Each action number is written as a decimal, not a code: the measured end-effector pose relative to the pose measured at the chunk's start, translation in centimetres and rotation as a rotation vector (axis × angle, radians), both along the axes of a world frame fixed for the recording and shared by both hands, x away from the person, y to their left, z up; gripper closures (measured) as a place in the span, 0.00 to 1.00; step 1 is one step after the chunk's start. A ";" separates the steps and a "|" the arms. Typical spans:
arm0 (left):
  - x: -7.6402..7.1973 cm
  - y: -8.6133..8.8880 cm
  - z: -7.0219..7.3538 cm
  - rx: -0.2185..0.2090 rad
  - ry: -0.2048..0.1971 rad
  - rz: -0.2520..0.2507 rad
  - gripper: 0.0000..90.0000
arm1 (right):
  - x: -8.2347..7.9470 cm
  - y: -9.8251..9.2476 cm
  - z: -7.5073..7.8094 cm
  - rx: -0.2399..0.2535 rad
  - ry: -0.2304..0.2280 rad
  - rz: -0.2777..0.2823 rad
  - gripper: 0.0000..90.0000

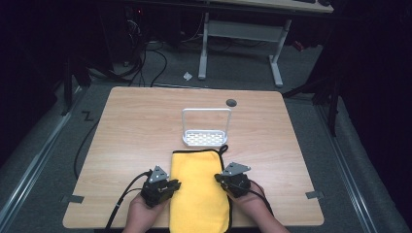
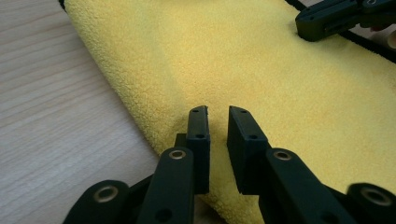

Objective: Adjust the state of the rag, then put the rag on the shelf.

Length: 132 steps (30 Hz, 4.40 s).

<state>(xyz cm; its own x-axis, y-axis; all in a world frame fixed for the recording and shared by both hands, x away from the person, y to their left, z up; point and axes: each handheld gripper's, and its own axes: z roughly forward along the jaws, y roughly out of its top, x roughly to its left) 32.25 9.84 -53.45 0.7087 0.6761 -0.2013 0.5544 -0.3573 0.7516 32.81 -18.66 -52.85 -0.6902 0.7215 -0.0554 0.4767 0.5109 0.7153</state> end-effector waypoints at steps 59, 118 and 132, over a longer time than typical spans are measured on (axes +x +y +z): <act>6.0 -0.7 -0.7 -0.143 0.089 0.198 0.85 | 4.2 -0.4 0.7 0.051 -0.048 -0.195 0.48; 4.5 -1.6 4.3 -0.197 -0.118 0.168 0.92 | 1.6 -0.5 2.8 0.171 -0.178 -0.184 0.87; 4.3 -1.9 7.9 -0.244 -0.240 0.154 0.92 | 1.2 -1.5 6.2 0.219 -0.280 -0.185 0.87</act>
